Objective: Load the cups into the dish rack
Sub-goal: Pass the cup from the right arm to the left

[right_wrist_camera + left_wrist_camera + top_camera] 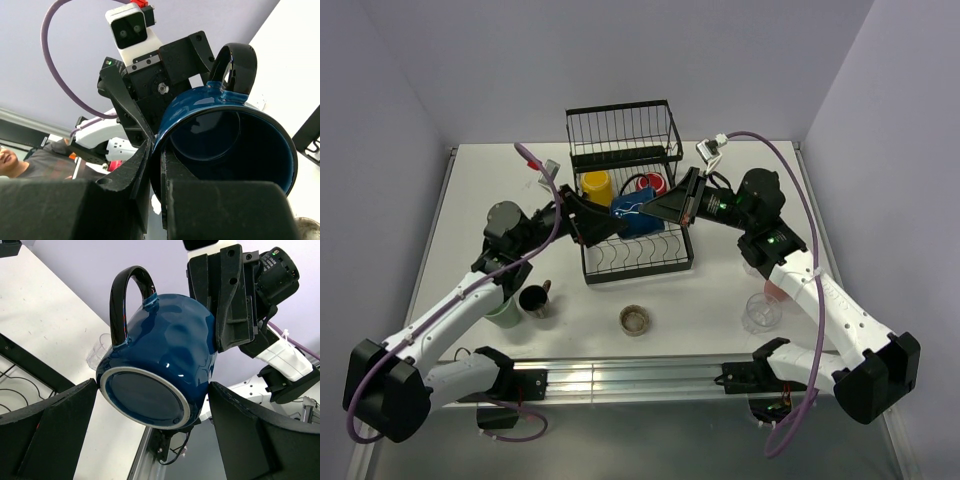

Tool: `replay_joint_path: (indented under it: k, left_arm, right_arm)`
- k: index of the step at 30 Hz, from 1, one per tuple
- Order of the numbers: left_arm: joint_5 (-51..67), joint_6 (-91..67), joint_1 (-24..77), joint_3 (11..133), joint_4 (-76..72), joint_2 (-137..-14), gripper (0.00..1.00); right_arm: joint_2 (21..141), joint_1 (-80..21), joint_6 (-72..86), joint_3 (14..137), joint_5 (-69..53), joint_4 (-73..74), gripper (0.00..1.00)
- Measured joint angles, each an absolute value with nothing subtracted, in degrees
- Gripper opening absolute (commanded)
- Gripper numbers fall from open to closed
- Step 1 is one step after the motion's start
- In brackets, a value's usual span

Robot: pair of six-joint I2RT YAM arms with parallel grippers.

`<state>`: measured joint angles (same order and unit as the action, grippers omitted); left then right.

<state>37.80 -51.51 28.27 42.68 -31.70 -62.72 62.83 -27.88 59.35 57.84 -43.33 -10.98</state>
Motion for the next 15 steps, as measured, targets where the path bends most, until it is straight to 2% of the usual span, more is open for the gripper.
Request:
replay_joint_path:
  k: [15]
  left_arm:
    - [39.94,-51.27,28.49,43.42,-34.52,-61.67,0.99]
  right_arm:
    - [62.83,-27.75,66.26,55.79,-47.35,-21.15,0.0]
